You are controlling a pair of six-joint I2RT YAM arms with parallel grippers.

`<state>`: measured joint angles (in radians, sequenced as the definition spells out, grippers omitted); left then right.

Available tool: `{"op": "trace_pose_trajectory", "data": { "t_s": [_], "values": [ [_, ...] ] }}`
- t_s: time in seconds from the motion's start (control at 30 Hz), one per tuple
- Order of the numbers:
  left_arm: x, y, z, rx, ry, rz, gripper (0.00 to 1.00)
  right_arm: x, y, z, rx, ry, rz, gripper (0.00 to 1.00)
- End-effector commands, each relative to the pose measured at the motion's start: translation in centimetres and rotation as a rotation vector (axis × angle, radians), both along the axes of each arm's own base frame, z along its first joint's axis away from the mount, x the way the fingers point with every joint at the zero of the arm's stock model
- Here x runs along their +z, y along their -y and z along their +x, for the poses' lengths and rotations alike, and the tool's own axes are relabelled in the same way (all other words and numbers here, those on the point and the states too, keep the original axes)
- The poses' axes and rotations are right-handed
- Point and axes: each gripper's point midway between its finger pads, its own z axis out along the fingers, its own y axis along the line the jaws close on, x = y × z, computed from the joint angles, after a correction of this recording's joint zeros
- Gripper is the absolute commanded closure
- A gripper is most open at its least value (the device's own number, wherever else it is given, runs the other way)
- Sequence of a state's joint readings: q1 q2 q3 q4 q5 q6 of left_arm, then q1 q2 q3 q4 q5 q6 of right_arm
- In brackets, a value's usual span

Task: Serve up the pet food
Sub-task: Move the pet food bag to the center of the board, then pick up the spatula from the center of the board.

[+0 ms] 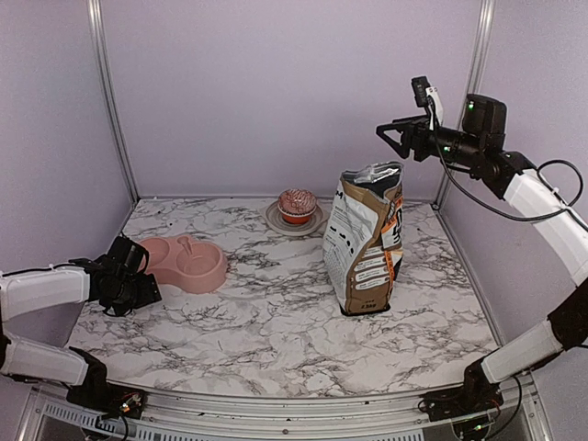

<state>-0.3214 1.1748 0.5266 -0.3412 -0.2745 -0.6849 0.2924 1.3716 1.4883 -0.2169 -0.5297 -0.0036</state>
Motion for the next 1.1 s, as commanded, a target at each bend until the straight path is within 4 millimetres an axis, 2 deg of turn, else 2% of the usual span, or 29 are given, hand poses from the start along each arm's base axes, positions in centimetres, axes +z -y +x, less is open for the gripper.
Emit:
{"op": "trace_pose_trajectory", "data": {
  "t_s": [0.0, 0.23, 0.33, 0.67, 1.07],
  "values": [
    [0.1, -1.5, -0.1, 0.048, 0.011, 0.050, 0.19, 0.0, 0.0, 0.5, -0.005, 0.005, 0.005, 0.32],
    [1.3, -3.8, -0.3, 0.115, -0.002, 0.102, 0.22, -0.2, 0.1, 0.8, -0.011, 0.002, -0.002, 0.32],
    [1.0, -4.5, -0.5, 0.133, -0.014, 0.100, 0.22, -0.4, 0.0, 0.9, -0.012, -0.002, -0.004, 0.32],
    [-1.3, -4.0, 0.6, 0.120, -0.015, -0.008, 0.46, -0.8, 0.0, 1.1, -0.016, -0.009, -0.011, 0.32],
    [-3.5, -4.4, 1.0, 0.136, -0.040, -0.054, 0.68, -0.6, 0.1, 1.2, -0.021, -0.011, -0.013, 0.32]
  ]
}}
